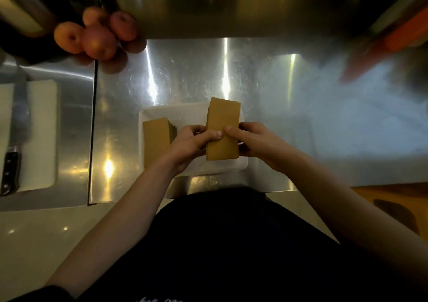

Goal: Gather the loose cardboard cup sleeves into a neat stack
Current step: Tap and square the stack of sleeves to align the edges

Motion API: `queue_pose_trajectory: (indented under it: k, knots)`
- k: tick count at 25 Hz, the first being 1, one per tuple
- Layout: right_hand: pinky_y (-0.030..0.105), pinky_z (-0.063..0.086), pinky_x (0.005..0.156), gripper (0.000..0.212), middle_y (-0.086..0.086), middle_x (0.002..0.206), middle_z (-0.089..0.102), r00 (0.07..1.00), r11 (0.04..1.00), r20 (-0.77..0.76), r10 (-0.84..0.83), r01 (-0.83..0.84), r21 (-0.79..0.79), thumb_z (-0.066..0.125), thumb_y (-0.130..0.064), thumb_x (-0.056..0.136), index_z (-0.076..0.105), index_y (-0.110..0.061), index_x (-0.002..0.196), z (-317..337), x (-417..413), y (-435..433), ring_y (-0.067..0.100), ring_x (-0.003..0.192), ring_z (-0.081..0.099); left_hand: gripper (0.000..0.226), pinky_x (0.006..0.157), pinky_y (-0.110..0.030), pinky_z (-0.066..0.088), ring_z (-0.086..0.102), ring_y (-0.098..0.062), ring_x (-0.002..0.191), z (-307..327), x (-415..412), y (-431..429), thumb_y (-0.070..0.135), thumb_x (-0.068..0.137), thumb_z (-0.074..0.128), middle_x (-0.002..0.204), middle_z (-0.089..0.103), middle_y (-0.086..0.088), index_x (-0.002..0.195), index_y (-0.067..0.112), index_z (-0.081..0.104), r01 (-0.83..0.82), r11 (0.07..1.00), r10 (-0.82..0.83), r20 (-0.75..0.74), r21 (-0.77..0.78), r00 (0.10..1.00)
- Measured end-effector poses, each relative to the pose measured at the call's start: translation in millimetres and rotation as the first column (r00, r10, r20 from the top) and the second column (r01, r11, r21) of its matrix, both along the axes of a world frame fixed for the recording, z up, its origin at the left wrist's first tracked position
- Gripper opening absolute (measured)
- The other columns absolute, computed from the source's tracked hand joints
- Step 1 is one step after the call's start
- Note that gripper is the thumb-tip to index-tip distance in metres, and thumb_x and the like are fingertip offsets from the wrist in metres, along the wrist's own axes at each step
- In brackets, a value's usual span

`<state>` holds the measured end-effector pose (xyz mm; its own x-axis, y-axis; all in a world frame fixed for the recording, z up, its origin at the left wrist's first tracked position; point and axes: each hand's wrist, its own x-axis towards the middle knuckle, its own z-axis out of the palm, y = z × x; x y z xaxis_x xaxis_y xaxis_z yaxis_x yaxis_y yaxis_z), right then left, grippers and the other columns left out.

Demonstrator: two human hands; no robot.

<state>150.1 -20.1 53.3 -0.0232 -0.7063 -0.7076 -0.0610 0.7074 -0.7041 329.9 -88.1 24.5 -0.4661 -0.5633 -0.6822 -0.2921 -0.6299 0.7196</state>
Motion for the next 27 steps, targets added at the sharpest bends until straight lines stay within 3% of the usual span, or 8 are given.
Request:
queue_pose_trajectory:
  k: [3, 5, 8, 12, 16, 20, 23, 27]
  knots:
    - [0.033, 0.057, 0.083, 0.058, 0.003, 0.113, 0.065, 0.993, 0.996, -0.114, 0.017, -0.026, -0.082, 0.060, -0.048, 0.089, 0.048, -0.015, 0.135, -3.9, -12.8, -5.7, 0.013, 0.093, 0.068, 0.089, 0.070, -0.026, 0.058, 0.067, -0.026, 0.107, -8.9, -6.9, 2.6, 0.042, 0.059, 0.082, 0.125, 0.064, -0.015, 0.132, 0.001, 0.051, -0.066, 0.998, 0.065, 0.034, 0.024, 0.997]
    - [0.028, 0.058, 0.075, 0.046, 0.001, 0.105, 0.067, 0.983, 0.986, -0.175, -0.062, 0.034, -0.161, 0.058, -0.043, 0.091, 0.055, -0.017, 0.127, -6.9, -18.1, -6.9, 0.010, 0.086, 0.069, 0.079, 0.073, -0.028, 0.058, 0.066, -0.026, 0.108, -17.3, -6.6, 2.4, 0.033, 0.071, 0.082, 0.126, 0.063, -0.016, 0.134, -0.001, 0.049, -0.070, 0.997, 0.068, 0.087, 0.020, 0.994]
    - [0.030, 0.057, 0.076, 0.039, -0.002, 0.106, 0.064, 0.968, 0.977, -0.209, -0.142, 0.104, -0.184, 0.055, -0.041, 0.093, 0.056, -0.018, 0.125, -14.9, -29.0, -3.0, 0.012, 0.092, 0.065, 0.074, 0.084, -0.036, 0.057, 0.064, -0.028, 0.112, -29.5, -10.6, 3.6, 0.030, 0.078, 0.080, 0.129, 0.062, -0.016, 0.137, -0.001, 0.047, -0.092, 0.995, 0.084, 0.155, 0.041, 0.984]
    - [0.033, 0.057, 0.082, 0.033, 0.003, 0.112, 0.062, 0.976, 0.975, -0.023, -0.216, 0.214, -0.065, 0.053, -0.038, 0.096, 0.055, -0.016, 0.121, -21.6, -31.8, 0.3, 0.017, 0.103, 0.062, 0.072, 0.079, -0.033, 0.058, 0.066, -0.028, 0.110, -36.4, -20.2, 6.8, 0.032, 0.077, 0.081, 0.126, 0.064, -0.016, 0.133, -0.001, 0.050, -0.081, 0.995, 0.071, 0.170, 0.056, 0.983]
    - [0.022, 0.057, 0.070, 0.033, 0.004, 0.106, 0.066, 0.961, 0.971, 0.142, -0.236, 0.240, -0.006, 0.048, -0.035, 0.099, 0.057, -0.010, 0.119, -17.8, -30.8, 1.6, 0.015, 0.097, 0.066, 0.069, 0.096, -0.043, 0.055, 0.064, -0.030, 0.112, -40.6, -28.3, 10.8, 0.033, 0.081, 0.079, 0.126, 0.064, -0.016, 0.134, -0.002, 0.050, -0.059, 0.998, 0.051, 0.197, 0.035, 0.979]
    - [0.023, 0.058, 0.072, 0.033, 0.004, 0.108, 0.065, 0.956, 0.969, 0.161, -0.245, 0.248, 0.000, 0.048, -0.035, 0.099, 0.056, -0.010, 0.119, -16.6, -31.8, 1.0, 0.015, 0.097, 0.066, 0.060, 0.103, -0.044, 0.051, 0.064, -0.026, 0.114, -43.8, -28.2, 11.7, 0.031, 0.085, 0.075, 0.126, 0.064, -0.012, 0.132, 0.001, 0.052, -0.014, 1.000, 0.015, 0.184, -0.006, 0.983]
    - [0.023, 0.058, 0.071, 0.023, 0.001, 0.103, 0.066, 0.956, 0.970, 0.166, -0.241, 0.244, 0.003, 0.049, -0.037, 0.099, 0.056, -0.017, 0.108, -18.5, -34.3, 0.4, 0.013, 0.094, 0.066, 0.059, 0.104, -0.042, 0.050, 0.063, -0.025, 0.115, -42.5, -27.9, 9.9, 0.028, 0.088, 0.072, 0.126, 0.064, -0.011, 0.135, 0.001, 0.051, 0.027, 0.999, -0.022, 0.173, -0.031, 0.985]
    - [0.029, 0.058, 0.078, 0.032, 0.002, 0.106, 0.065, 0.968, 0.978, 0.145, -0.206, 0.208, 0.006, 0.050, -0.040, 0.098, 0.054, -0.015, 0.117, -21.9, -37.0, -0.6, 0.015, 0.097, 0.066, 0.057, 0.098, -0.032, 0.050, 0.061, -0.020, 0.116, -36.2, -27.1, 7.5, 0.030, 0.092, 0.067, 0.129, 0.062, -0.005, 0.140, 0.007, 0.048, 0.125, 0.992, -0.118, 0.167, -0.028, 0.979]
